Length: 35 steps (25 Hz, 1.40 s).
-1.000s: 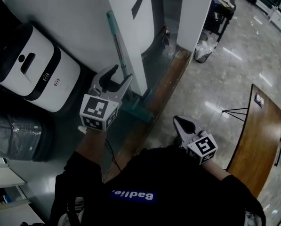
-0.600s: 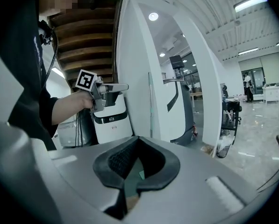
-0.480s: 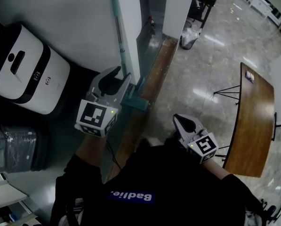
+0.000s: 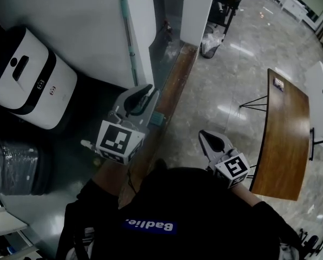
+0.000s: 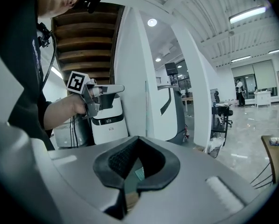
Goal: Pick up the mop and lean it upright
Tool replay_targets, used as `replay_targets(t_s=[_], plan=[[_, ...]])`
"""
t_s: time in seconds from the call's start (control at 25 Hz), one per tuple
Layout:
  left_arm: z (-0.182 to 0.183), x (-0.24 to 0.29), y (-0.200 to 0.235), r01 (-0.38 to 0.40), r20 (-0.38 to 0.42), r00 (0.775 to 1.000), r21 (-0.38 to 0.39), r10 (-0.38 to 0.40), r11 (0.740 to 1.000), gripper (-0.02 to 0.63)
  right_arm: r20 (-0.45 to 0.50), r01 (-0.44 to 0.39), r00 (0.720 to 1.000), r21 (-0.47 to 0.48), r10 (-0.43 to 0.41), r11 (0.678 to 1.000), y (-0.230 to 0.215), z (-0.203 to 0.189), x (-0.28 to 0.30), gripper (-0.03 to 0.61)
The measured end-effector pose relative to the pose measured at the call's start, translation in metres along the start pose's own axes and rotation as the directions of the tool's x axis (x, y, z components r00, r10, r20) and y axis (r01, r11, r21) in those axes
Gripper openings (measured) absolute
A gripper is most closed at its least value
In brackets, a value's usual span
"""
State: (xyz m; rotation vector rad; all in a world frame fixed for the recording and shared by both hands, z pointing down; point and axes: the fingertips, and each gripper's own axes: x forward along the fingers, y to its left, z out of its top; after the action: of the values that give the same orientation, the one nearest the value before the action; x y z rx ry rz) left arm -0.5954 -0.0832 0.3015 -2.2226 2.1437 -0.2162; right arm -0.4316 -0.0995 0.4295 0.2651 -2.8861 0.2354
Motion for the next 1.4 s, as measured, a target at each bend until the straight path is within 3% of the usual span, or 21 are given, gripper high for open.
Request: replay_targets(t_s=[0.36, 0.88, 1.08, 1.4], plan=[[0.006, 0.009, -0.098, -0.005, -0.029, 1.000, -0.028, 0.004, 1.000, 0.021, 0.024, 0.029, 0.999, 0.068, -0.031, 0.997, -0.029, -0.035, -0.096, 0.005], [0.004, 0.014, -0.231, 0.042, -0.090, 0.995, -0.026, -0.044, 0.999, 0.020, 0.042, 0.001, 0.999, 0.172, -0.009, 0.985, -0.042, -0.089, -0.190, 0.005], [0.003, 0.011, -0.254, 0.092, -0.115, 0.989, -0.018, -0.093, 0.996, 0.020, 0.055, 0.020, 0.998, 0.164, -0.030, 0.986, -0.041, -0.087, -0.205, 0.005], [0.005, 0.000, -0.253, 0.230, -0.076, 0.970, 0.006, -0.229, 0.973, 0.020, 0.067, 0.109, 0.991, 0.140, -0.119, 0.984, -0.010, -0.075, -0.201, 0.005]])
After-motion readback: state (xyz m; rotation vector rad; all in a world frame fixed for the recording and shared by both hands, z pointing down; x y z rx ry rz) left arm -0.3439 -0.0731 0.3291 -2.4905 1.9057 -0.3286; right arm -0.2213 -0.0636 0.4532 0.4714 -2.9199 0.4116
